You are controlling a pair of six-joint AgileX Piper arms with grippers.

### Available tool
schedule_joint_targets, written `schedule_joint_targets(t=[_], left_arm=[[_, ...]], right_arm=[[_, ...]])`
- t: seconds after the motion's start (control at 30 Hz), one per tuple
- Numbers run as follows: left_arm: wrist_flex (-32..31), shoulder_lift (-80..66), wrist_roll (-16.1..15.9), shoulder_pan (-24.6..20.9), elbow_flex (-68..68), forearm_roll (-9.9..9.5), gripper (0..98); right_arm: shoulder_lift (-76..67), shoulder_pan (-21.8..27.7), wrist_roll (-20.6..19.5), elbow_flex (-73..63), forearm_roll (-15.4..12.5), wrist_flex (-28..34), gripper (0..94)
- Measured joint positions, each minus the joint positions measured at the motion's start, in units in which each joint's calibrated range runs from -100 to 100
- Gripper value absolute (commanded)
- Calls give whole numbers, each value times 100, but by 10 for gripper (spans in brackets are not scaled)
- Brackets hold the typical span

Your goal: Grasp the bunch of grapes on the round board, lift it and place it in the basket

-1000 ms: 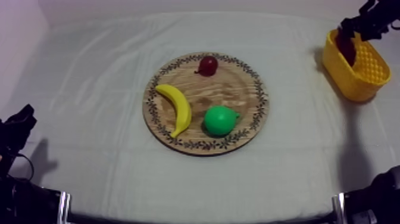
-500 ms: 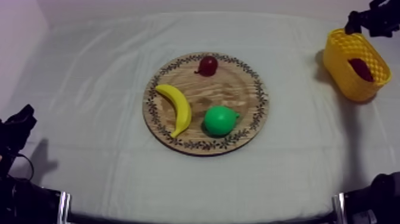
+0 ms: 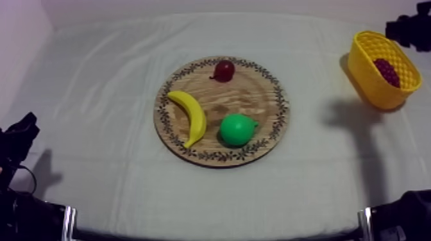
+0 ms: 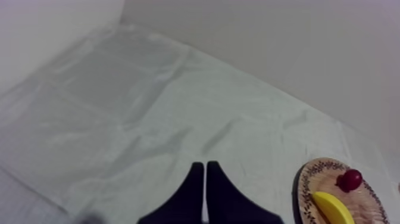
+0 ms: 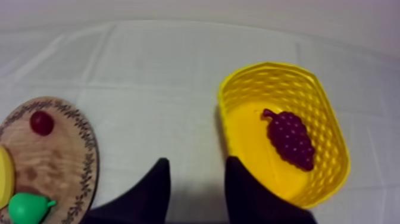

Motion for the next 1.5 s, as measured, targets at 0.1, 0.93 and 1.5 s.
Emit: schedule_joint_targets(t=[0.1, 0.93, 1.5], left_arm=[[0, 0, 0, 0, 0, 0, 1], [0, 0, 0, 0, 0, 0, 1], [0, 0, 0, 0, 0, 0, 1]], right_arm=[[-784, -201, -131, 493, 92, 28, 115], [-5288, -598, -779, 5043, 793, -1238, 4], [-6005, -647, 310, 5071, 441, -707, 3]])
